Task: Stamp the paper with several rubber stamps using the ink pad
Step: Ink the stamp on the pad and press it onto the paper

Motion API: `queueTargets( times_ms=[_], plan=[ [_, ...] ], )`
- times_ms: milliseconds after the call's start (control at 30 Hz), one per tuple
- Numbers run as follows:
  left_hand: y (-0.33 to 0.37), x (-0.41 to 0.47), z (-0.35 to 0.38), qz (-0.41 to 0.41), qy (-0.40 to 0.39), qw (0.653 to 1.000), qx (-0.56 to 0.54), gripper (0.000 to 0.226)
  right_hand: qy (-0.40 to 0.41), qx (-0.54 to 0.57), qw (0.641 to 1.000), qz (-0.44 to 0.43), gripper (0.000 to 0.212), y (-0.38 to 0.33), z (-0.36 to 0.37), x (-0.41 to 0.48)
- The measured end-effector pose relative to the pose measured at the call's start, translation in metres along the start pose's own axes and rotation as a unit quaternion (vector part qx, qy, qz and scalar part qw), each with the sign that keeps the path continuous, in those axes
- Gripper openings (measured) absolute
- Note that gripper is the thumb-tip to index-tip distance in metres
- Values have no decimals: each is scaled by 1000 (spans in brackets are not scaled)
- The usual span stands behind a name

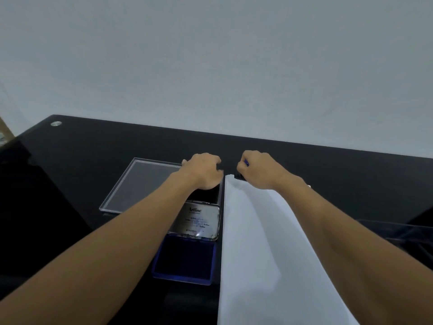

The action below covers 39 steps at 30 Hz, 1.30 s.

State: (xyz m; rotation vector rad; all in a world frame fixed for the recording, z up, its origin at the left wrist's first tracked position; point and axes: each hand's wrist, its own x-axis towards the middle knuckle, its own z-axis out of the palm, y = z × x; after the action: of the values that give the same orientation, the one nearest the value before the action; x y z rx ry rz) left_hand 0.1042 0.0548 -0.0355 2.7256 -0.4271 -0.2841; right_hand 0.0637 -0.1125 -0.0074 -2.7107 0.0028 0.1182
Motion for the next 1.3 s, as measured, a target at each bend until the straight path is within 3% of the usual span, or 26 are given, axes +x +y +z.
queueTargets(
  times_ms=[333,867,1300],
  plan=[
    [0,6,4,-5,-37,999,22,33,-20,-29,999,-11,18,-2,7,10],
    [-4,7,9,1,-29,999,37,44,38,-53,998,2,23,-4,31,4],
    [-4,7,10,0,-33,999,38,48,36,-33,999,21,21,-8,31,2]
  ],
)
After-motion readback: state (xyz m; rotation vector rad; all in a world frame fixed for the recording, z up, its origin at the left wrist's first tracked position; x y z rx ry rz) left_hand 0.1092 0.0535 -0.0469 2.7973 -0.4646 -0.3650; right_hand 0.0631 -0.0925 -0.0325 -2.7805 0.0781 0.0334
